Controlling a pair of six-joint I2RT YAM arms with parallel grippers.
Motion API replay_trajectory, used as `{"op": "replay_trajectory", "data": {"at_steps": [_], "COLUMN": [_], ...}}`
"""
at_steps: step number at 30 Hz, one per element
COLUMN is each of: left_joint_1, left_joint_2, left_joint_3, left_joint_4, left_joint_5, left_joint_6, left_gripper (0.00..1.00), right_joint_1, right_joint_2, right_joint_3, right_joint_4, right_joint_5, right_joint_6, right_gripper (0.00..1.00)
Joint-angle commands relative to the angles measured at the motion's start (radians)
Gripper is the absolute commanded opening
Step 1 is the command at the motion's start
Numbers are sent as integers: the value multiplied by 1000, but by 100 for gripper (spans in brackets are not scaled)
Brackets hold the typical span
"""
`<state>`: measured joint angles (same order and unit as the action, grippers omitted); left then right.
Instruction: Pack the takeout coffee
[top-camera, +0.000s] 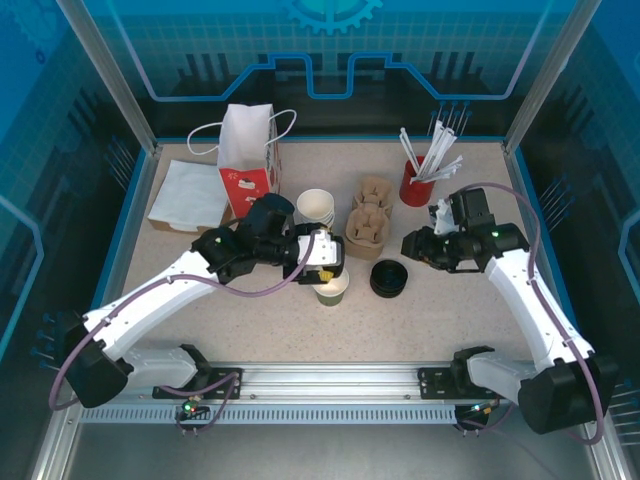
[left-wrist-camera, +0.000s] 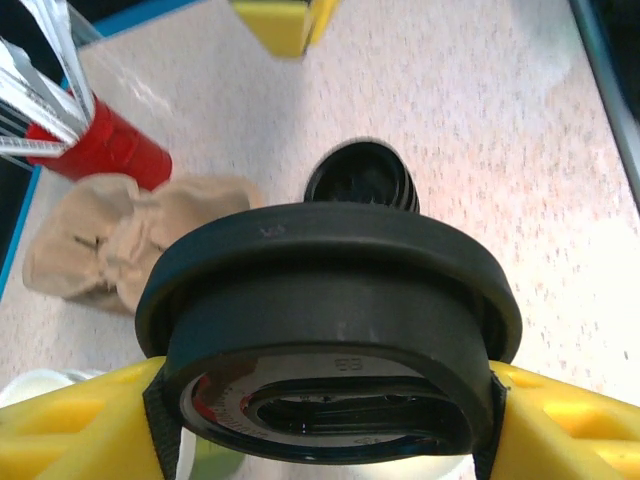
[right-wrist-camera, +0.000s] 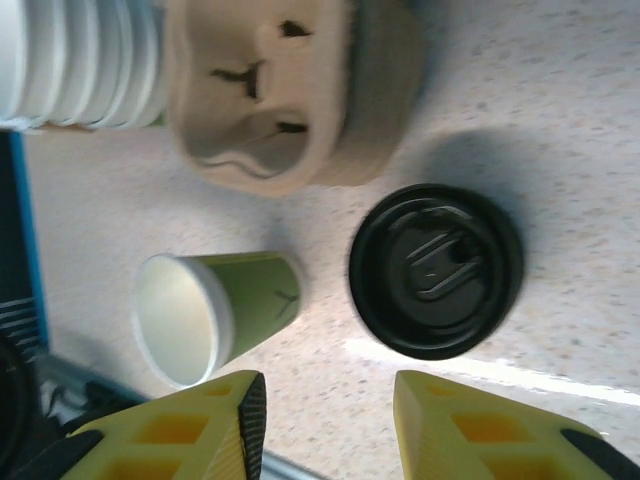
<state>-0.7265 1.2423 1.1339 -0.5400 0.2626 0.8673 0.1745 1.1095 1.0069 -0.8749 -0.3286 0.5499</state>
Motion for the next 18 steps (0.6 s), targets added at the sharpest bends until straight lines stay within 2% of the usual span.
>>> {"op": "replay_trajectory", "data": {"at_steps": [1, 5, 9, 14, 18], "left_joint_1": [-16, -41, -65, -91, -105], "left_joint_2": [-1, 52, 117, 186, 231], "left_joint_3": [51, 110, 164, 210, 238], "left_joint_4": [-201, -310, -390, -427, -446], "left_joint_5": [-102, -182, -250, -270, -287], "left_joint_6": [60, 91, 114, 124, 130], "left_gripper": [69, 69, 68, 66, 66], "right_joint_1": [-18, -38, -71, -192, -241], "right_joint_2": [-21, -21, -20, -47, -51], "right_joint_3": [-48, -65, -80, -173, -198], "right_joint_4": [-23, -30, -27, 84, 94], "right_joint_5": [123, 184, 211, 13, -40], "right_joint_6": [-41, -67, -90, -55, -62], "right_gripper": [42, 43, 53, 68, 84]}}
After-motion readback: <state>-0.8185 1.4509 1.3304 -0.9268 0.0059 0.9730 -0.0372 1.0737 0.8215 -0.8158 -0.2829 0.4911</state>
